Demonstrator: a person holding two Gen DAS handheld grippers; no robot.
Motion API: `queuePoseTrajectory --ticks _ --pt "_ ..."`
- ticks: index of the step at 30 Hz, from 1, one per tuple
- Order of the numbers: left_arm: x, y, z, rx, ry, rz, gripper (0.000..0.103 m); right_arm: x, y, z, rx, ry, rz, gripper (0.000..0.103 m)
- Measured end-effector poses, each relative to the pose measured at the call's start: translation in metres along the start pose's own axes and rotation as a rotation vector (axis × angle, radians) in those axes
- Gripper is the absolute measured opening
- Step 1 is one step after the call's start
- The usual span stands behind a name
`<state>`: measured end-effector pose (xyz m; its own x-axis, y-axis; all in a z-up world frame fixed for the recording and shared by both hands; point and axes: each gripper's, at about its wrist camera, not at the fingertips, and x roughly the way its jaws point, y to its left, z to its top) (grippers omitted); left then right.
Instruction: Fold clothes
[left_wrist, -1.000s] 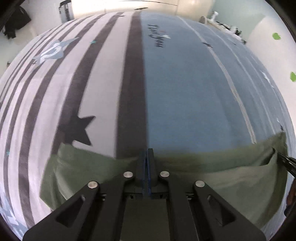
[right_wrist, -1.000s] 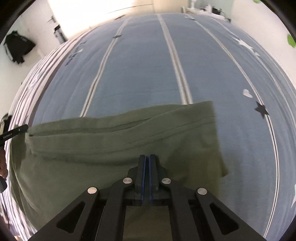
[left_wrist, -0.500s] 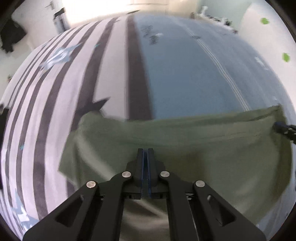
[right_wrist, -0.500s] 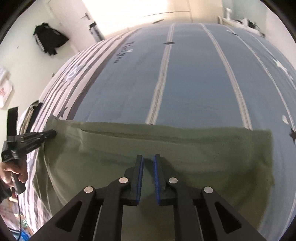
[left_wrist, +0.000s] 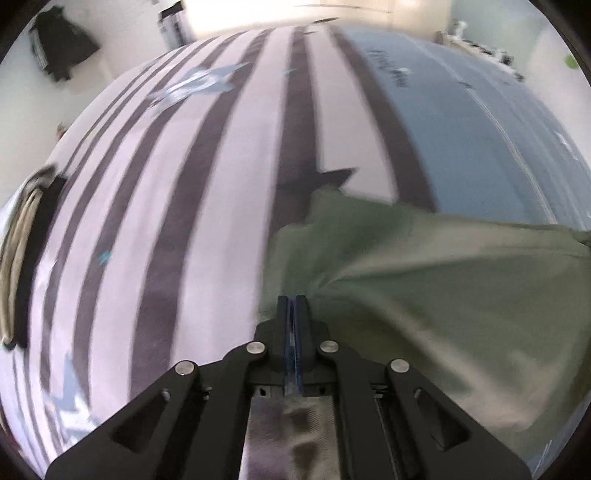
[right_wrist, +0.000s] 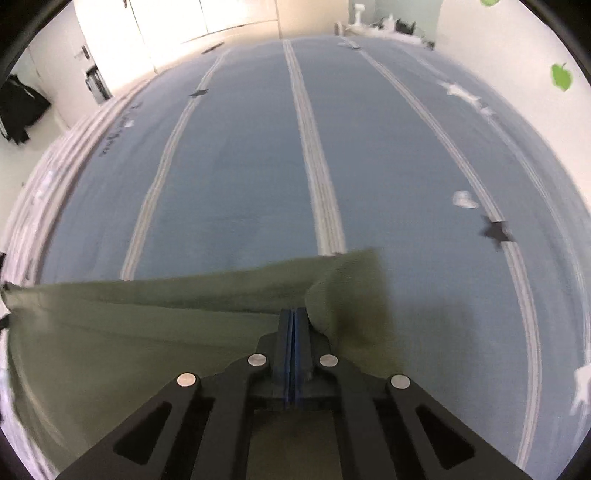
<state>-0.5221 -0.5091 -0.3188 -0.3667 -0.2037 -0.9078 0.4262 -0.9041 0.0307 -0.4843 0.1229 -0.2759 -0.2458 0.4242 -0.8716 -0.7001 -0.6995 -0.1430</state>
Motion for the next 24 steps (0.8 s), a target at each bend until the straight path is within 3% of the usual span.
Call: queuePoseTrajectory --ticks 4,6,8,11,18,22,24 --pt "-0.021 0.020 -0.015 -0.089 0.008 -0.026 0.003 -0.026 -0.016 -0.019 0.014 -0.012 -0.003 0.004" --pt "-0.033 0.026 -0.031 -0.122 0.022 -0.049 0.004 -0.038 -0.020 -0.033 0.015 -0.017 -0.012 0.010" --pt "-0.044 0.028 -0.045 -0.143 0.038 -0.076 0.007 -0.050 -0.028 -0.045 0.022 -0.021 -0.016 0.025" --pt "-0.053 0.027 -0.068 -0.154 0.070 -0.113 0.012 -0.055 -0.035 -0.059 0.039 0.004 -0.005 0.030" --pt "-0.061 0.017 -0.102 -0.115 0.120 -0.156 0.018 -0.065 -0.048 -0.110 0.050 0.093 -0.033 0.031" --pt "-0.061 0.007 -0.108 -0.057 0.126 -0.126 0.033 -0.070 -0.055 -0.133 0.053 0.112 -0.062 0.040" --pt "-0.058 0.003 -0.112 -0.033 0.138 -0.102 0.034 -0.074 -0.057 -0.143 0.052 0.116 -0.070 0.041"
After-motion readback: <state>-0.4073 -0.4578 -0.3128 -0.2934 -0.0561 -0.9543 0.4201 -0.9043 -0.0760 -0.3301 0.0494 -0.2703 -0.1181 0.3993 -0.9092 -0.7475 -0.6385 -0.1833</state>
